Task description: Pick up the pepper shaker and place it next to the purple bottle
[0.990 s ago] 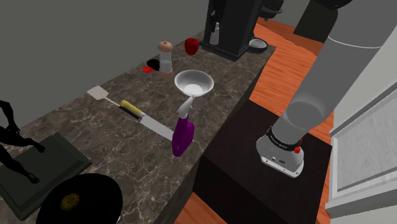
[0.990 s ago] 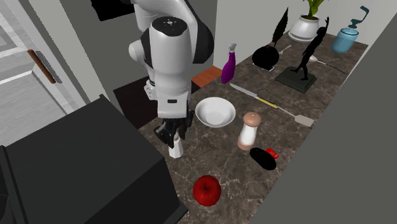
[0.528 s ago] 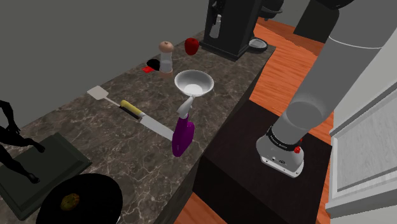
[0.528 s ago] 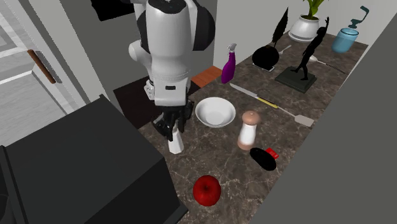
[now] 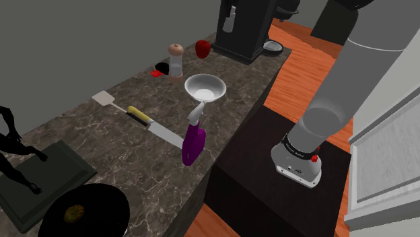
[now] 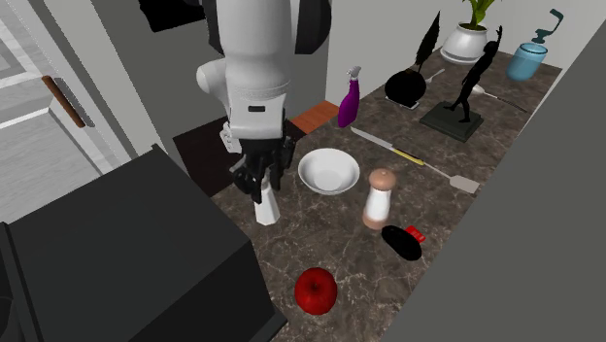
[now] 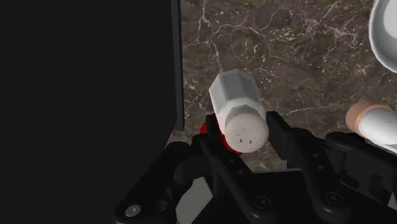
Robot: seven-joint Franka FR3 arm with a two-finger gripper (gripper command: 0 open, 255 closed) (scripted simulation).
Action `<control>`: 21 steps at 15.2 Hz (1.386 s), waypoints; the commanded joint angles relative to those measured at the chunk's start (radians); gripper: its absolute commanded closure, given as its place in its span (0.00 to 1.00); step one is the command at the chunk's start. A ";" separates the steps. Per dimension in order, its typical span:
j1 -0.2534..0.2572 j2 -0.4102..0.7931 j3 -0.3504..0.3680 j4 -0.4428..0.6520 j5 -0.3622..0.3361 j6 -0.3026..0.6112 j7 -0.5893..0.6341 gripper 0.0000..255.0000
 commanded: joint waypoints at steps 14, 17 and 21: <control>-0.011 0.052 -0.004 0.278 0.016 -0.227 -0.021 1.00; -0.016 0.074 -0.005 0.350 0.022 -0.277 -0.027 1.00; 0.017 0.028 0.010 0.317 0.004 -0.291 0.016 1.00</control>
